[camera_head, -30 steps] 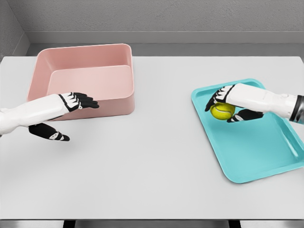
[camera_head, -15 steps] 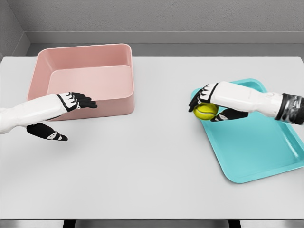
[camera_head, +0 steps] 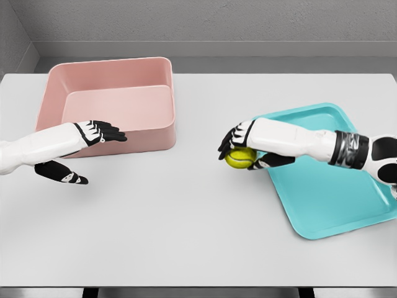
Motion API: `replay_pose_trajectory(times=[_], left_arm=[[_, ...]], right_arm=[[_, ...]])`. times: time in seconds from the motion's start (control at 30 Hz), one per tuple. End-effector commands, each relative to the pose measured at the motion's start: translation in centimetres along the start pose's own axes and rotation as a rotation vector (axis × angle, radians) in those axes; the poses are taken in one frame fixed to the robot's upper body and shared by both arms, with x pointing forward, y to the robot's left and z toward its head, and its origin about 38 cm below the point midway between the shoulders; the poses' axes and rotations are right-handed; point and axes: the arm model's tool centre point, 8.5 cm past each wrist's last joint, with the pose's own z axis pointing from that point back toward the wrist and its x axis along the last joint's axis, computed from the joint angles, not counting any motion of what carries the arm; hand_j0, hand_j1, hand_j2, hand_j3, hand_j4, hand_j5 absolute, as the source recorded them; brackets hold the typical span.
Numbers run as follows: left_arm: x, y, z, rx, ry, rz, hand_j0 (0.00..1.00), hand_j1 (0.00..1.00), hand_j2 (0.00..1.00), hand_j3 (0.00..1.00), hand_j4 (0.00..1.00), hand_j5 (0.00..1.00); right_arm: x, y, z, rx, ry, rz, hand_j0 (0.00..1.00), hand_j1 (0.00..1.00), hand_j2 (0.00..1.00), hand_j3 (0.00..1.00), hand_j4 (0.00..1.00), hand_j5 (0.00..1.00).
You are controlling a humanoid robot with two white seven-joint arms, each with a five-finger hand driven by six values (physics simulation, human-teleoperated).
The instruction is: Put the tennis from the blue tray into the pink basket with both arms
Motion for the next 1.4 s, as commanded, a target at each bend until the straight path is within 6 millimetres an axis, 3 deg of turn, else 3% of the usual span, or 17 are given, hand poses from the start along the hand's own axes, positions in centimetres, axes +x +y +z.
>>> replay_pose_trajectory(times=[0.0, 0.17, 0.33, 0.63, 0.83, 0.87, 1.03, 1.37], left_arm=[[0.0, 0.1, 0.0, 0.004, 0.0, 0.006, 1.0, 1.0, 1.0, 1.0, 1.0, 1.0], [0.0, 0.1, 0.0, 0.006, -0.001, 0.005, 1.0, 1.0, 1.0, 1.0, 1.0, 1.0], [0.0, 0.1, 0.0, 0.005, -0.001, 0.006, 1.0, 1.0, 1.0, 1.0, 1.0, 1.0], [0.0, -0.2, 0.0, 0.003, 0.0, 0.011, 1.0, 1.0, 1.0, 1.0, 1.0, 1.0], [0.0, -0.2, 0.0, 0.003, 0.0, 0.011, 1.0, 1.0, 1.0, 1.0, 1.0, 1.0], [0.0, -0.2, 0.0, 0.003, 0.0, 0.011, 1.0, 1.0, 1.0, 1.0, 1.0, 1.0], [0.0, -0.2, 0.0, 0.003, 0.0, 0.011, 1.0, 1.0, 1.0, 1.0, 1.0, 1.0], [0.0, -0.2, 0.0, 0.003, 0.0, 0.01, 1.0, 1.0, 1.0, 1.0, 1.0, 1.0]], right_arm=[[0.4, 0.4, -1.0, -0.005, -0.025, -0.016, 0.64, 0.64, 0.64, 0.64, 0.64, 0.64], [1.4, 0.5, -3.7, -0.001, -0.093, -0.019, 0.64, 0.64, 0.64, 0.64, 0.64, 0.64], [1.8, 1.1, -5.0, 0.015, -0.12, -0.026, 0.64, 0.64, 0.64, 0.64, 0.64, 0.64], [0.4, 3.4, -7.2, 0.097, -0.106, -0.067, 0.65, 0.65, 0.65, 0.65, 0.65, 0.65], [0.4, 3.5, -7.2, 0.101, -0.108, -0.062, 0.66, 0.66, 0.66, 0.66, 0.66, 0.66], [0.6, 3.4, -7.3, 0.098, -0.113, -0.06, 0.74, 0.74, 0.74, 0.74, 0.74, 0.74], [0.5, 3.1, -7.3, 0.082, -0.111, -0.06, 0.9, 0.9, 0.9, 0.9, 0.9, 0.9], [-0.2, 3.1, -6.7, 0.081, -0.085, -0.064, 0.89, 0.89, 0.89, 0.89, 0.89, 0.89]])
